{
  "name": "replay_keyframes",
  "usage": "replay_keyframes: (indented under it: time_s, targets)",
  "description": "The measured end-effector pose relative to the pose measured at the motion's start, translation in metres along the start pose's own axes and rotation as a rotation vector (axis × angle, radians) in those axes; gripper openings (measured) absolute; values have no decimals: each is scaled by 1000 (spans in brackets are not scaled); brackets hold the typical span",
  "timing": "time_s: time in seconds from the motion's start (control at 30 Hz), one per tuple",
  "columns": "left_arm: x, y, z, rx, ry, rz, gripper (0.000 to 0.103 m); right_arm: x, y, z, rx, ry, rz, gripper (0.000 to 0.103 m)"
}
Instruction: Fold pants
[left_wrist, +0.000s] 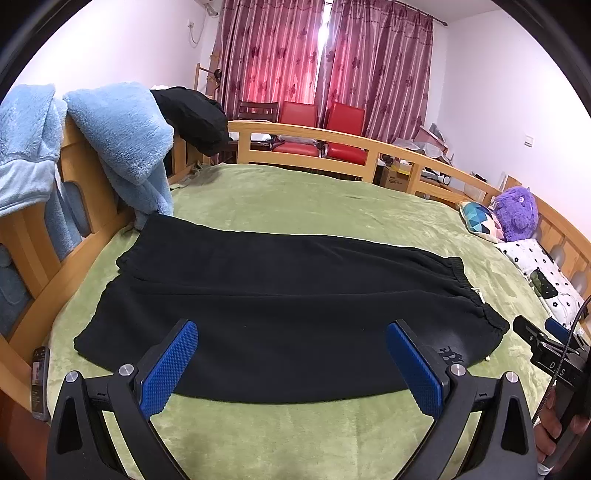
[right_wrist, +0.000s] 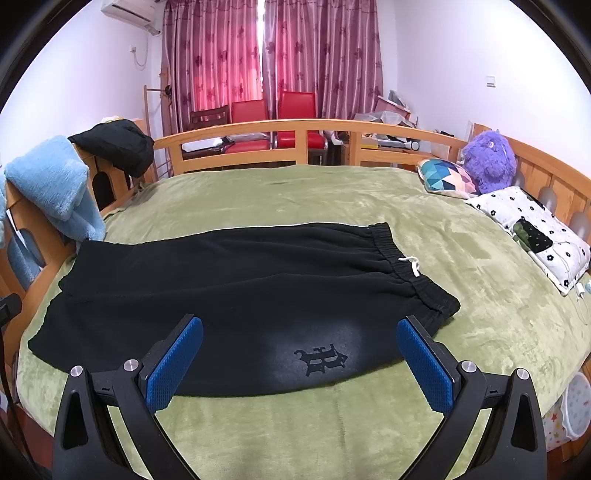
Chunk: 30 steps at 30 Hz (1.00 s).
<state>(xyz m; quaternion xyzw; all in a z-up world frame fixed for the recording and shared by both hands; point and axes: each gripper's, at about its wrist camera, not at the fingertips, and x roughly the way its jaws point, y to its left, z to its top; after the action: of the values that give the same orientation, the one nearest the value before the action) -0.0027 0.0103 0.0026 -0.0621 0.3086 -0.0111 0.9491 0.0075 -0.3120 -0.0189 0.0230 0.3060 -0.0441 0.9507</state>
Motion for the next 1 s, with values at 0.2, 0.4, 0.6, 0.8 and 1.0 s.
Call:
replay_keyframes:
  time_s: [0.2,0.4,0.6,0.8,1.0]
  targets:
    - [-4,5,3,-13,-8,-6,103,2,1,-2,17,2,10,103]
    - [-2,9,5,-29,0,-10,103,3,1,-2,10,-2,6,103]
    - [0,10,4,-29,4,-5,103,5,1,-4,4,-4,6,103]
    - [2,9,4,-23,7,2,103,4,3,-9,0,-18,12,103]
    - [2,9,-4,-14,-10,15,103,7,5,-11,-1,-20,35,103]
